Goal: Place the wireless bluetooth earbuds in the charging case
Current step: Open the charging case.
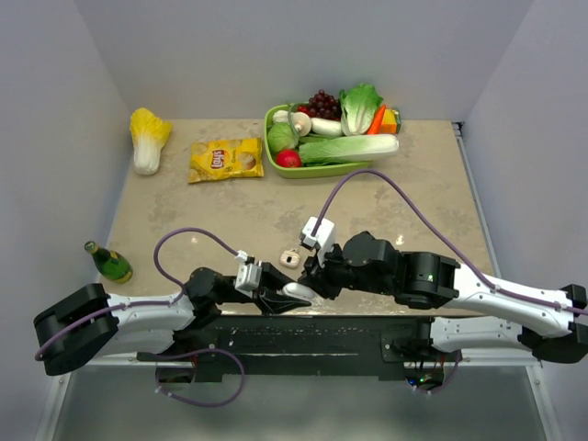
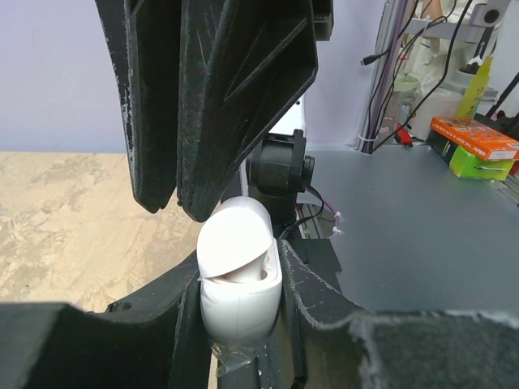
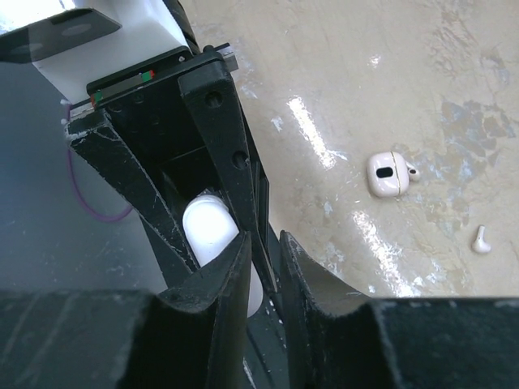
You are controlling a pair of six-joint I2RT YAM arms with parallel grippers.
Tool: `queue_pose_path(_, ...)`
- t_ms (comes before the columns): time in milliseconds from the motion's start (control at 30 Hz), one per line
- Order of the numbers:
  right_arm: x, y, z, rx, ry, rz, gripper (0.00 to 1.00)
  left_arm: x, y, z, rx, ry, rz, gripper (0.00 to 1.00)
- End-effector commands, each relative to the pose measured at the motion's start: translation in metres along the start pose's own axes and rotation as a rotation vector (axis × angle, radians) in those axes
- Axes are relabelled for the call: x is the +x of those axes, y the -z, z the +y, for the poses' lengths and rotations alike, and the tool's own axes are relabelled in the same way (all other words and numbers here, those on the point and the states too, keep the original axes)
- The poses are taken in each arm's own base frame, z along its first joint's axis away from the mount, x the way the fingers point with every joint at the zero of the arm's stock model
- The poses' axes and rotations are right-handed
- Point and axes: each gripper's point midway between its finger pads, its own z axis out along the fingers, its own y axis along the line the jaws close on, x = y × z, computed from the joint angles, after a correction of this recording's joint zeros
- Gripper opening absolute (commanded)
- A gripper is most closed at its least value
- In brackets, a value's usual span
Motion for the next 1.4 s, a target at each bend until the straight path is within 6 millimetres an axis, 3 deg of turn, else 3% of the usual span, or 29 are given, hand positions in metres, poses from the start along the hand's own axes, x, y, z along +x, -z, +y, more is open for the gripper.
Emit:
queue_pose_path(0,-0.005,0.002,0.014,-0.08,0.009,-0.019,0.25,-0.054,-0.012,0.004,-0.009,-0.126,-0.178,0.0)
queue_pose_path(133,0.01,-0.005,0.022,-0.122,0.022,0.043,0.24,-0.056,-0.013,0.008,-0.031,-0.124,-0.185,0.0)
queue_pose_path(367,0.006,0.0,0.019,-0.112,0.025,0.031,0.28,-0.058,-0.013,0.011,-0.046,-0.124,-0.188,0.0)
queue_pose_path(500,-0.017,0.019,-0.007,0.033,-0.035,-0.09,0.38,-0.059,-0.013,0.011,-0.043,-0.13,-0.192,0.0)
queue_pose_path(600,-0.034,0.034,-0.008,0.026,-0.055,-0.186,0.49,-0.059,-0.01,0.009,-0.048,-0.137,-0.205,0.0)
queue_pose_path(633,-0.035,0.035,-0.008,0.025,-0.049,-0.188,0.63,-0.059,-0.009,0.01,-0.055,-0.138,-0.205,0.0)
queue_pose_path(800,-0.026,0.028,-0.001,-0.01,-0.03,-0.152,0.7,-0.06,-0.009,0.013,-0.067,-0.14,-0.204,0.0)
queue_pose_path(1067,-0.009,0.015,-0.004,0.009,0.0,-0.068,0.72,-0.063,-0.01,0.013,-0.07,-0.132,-0.212,0.0)
queue_pose_path(1367,-0.007,0.012,-0.014,0.07,-0.011,-0.056,0.72,-0.064,-0.01,0.007,-0.041,-0.135,-0.211,0.0)
